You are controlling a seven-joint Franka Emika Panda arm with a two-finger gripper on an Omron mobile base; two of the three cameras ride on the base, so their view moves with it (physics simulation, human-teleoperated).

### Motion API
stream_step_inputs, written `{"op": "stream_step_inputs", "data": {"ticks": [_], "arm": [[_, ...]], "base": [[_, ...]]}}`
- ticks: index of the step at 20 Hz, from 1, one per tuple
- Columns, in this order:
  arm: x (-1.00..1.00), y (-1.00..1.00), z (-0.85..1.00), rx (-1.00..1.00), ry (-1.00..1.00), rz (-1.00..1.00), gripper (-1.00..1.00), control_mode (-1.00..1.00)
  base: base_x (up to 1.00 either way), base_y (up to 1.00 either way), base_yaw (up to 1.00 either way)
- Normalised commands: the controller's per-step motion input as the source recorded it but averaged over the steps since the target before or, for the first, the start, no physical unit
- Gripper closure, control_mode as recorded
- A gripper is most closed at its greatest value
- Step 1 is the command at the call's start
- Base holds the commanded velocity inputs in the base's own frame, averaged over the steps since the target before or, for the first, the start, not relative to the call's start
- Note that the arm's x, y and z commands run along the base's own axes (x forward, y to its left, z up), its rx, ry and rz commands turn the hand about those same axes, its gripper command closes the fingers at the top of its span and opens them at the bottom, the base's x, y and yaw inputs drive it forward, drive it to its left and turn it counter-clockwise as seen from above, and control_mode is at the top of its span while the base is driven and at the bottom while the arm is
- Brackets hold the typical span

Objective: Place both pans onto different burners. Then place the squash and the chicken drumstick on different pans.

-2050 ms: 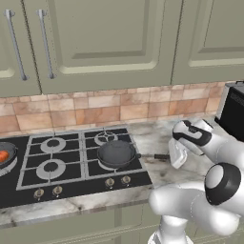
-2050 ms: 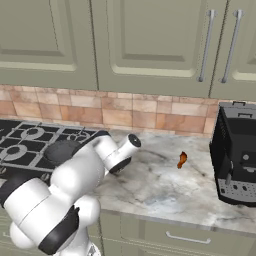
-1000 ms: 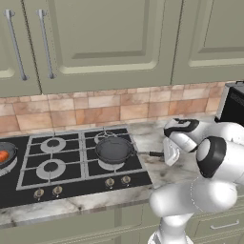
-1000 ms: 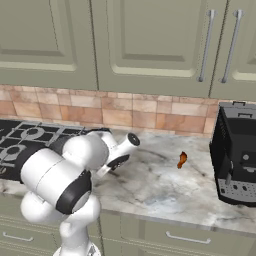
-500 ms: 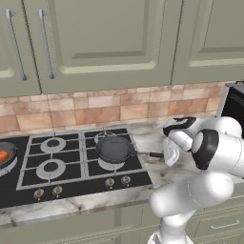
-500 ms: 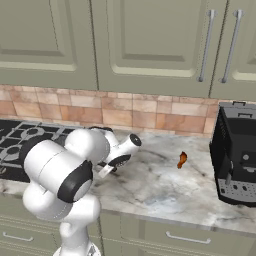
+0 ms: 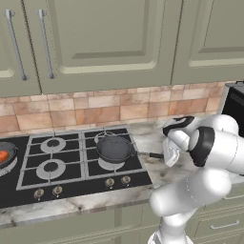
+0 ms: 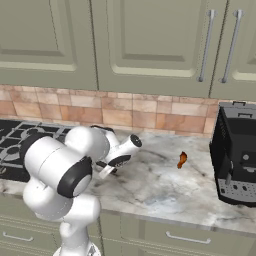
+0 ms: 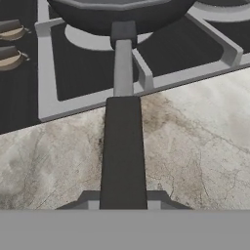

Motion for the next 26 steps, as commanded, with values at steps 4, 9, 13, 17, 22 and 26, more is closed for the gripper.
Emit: {"op": "stream_step_inputs", "data": {"ticks": [4,9,13,17,22,26], "arm": [[0.00,0.00,0.00,0.00,0.00,0.00,-1.00,-1.00],[0.00,0.00,0.00,0.00,0.00,0.00,-1.00,-1.00],[0.00,0.00,0.04,0.00,0.00,0.00,-1.00,-1.00],[0.00,0.00,0.25,0.00,0.00,0.00,-1.00,-1.00],[-0.09,0.00,0.40,0.00,0.00,-0.01,-1.00,-1.00],[-0.03,0.00,0.49,0.00,0.00,-0.02,-1.00,-1.00]], "base": [[0.00,0.00,0.00],[0.00,0.00,0.00],[0.00,0.00,0.00],[0.00,0.00,0.00],[0.00,0.00,0.00],[0.00,0.00,0.00]]}}
